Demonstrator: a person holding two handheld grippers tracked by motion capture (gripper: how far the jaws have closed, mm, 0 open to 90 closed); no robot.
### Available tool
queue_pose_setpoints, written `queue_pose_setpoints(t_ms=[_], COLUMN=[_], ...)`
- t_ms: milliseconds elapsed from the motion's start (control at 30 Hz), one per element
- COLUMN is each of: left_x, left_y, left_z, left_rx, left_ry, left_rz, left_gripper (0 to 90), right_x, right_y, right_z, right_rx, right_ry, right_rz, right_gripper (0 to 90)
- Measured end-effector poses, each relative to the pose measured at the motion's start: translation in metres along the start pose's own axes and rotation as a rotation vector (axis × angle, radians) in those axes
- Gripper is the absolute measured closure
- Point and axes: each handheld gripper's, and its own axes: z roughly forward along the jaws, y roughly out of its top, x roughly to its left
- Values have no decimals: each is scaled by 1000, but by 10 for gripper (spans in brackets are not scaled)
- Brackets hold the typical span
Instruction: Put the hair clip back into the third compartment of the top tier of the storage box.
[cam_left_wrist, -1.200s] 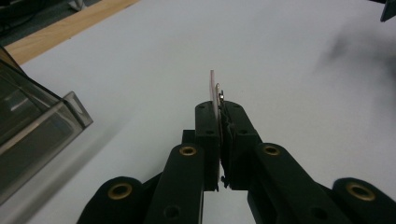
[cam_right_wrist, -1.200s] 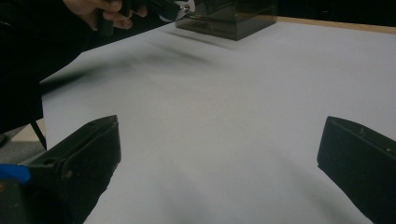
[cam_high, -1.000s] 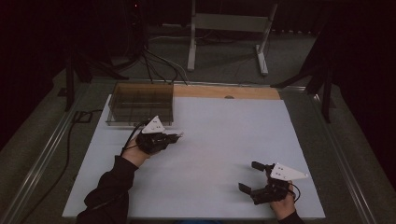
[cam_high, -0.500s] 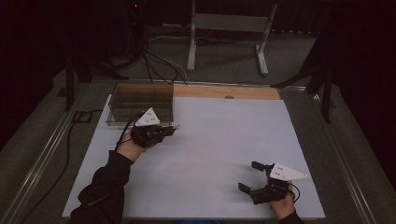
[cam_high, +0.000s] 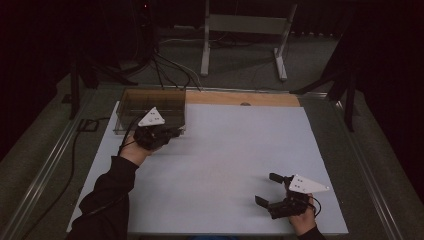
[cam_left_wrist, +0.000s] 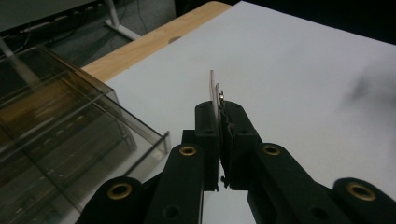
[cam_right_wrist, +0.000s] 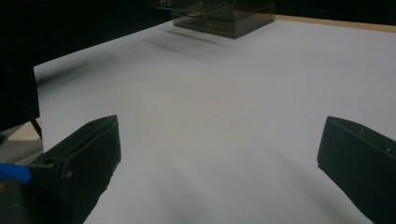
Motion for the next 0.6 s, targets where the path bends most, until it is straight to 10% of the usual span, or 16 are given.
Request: queue_pose_setpoints(t_ms=[600], left_x=[27], left_y=[-5], left_z=[7], left_rx=[6], left_ry=[112], left_rz=[-67], left_gripper=[869], right_x=[0], right_y=[0], right_z=[0], right_rx=[1], right_ry=[1], right_rz=[-1], right_gripper=[0])
